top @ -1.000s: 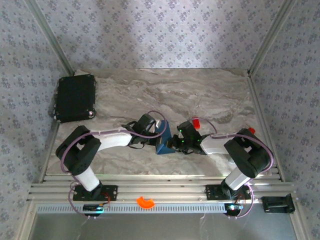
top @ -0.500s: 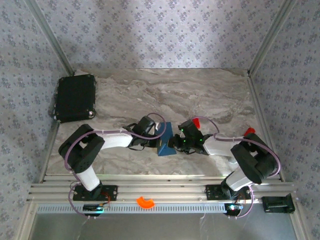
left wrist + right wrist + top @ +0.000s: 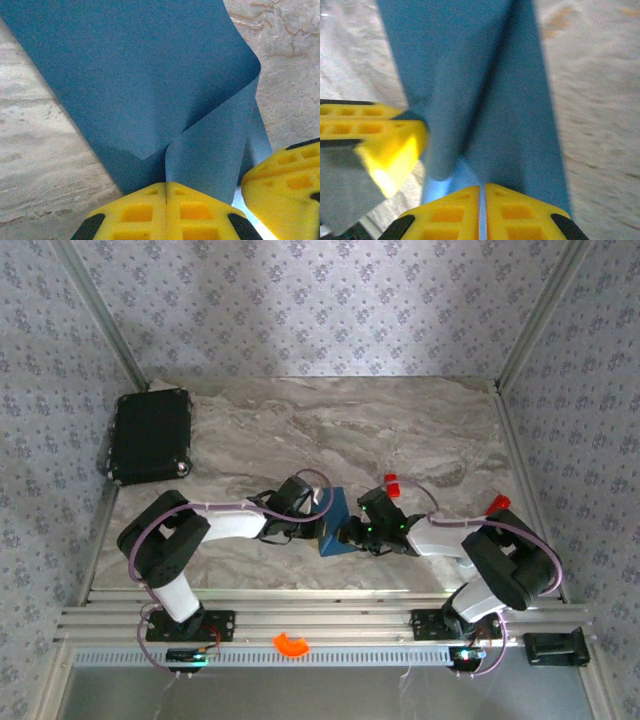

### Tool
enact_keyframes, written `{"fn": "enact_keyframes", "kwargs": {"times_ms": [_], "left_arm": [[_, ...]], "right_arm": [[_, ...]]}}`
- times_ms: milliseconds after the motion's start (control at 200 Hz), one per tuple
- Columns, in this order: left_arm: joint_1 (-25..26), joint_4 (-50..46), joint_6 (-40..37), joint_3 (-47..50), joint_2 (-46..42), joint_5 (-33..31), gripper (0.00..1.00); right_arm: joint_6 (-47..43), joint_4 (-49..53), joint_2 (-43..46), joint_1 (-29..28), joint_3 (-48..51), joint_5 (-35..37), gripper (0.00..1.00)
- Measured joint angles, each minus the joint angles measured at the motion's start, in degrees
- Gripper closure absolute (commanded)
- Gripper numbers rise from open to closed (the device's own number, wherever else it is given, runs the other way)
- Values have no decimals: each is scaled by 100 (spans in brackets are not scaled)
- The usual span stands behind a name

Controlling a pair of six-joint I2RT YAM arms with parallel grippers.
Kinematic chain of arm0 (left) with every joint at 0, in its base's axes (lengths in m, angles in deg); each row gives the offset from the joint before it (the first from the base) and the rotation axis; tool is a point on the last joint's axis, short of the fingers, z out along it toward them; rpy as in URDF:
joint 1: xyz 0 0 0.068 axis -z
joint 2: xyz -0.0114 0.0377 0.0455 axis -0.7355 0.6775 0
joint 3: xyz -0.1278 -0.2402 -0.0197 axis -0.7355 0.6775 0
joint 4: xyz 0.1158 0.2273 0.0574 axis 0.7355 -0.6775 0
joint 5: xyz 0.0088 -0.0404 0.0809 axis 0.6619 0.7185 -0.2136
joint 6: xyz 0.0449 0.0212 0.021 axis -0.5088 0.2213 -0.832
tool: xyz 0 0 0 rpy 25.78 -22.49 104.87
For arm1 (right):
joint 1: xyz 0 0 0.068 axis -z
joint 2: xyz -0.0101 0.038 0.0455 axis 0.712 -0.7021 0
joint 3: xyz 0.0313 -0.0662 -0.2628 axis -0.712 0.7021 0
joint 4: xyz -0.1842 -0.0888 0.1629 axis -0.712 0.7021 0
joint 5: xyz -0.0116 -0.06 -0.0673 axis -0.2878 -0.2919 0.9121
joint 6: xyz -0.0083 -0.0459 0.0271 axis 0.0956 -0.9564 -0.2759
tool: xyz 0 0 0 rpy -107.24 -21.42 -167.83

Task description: Fold a paper plane with a square sheet of paper (pick it up from the middle)

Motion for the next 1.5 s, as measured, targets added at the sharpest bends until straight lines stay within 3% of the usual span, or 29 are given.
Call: {"fn": "enact_keyframes", "kwargs": {"times_ms": [1499], "left_arm": [[4,-306,-376,-293,114,-197,96]], "right_arm": [[-7,17,13,-4,2,107,90]]}}
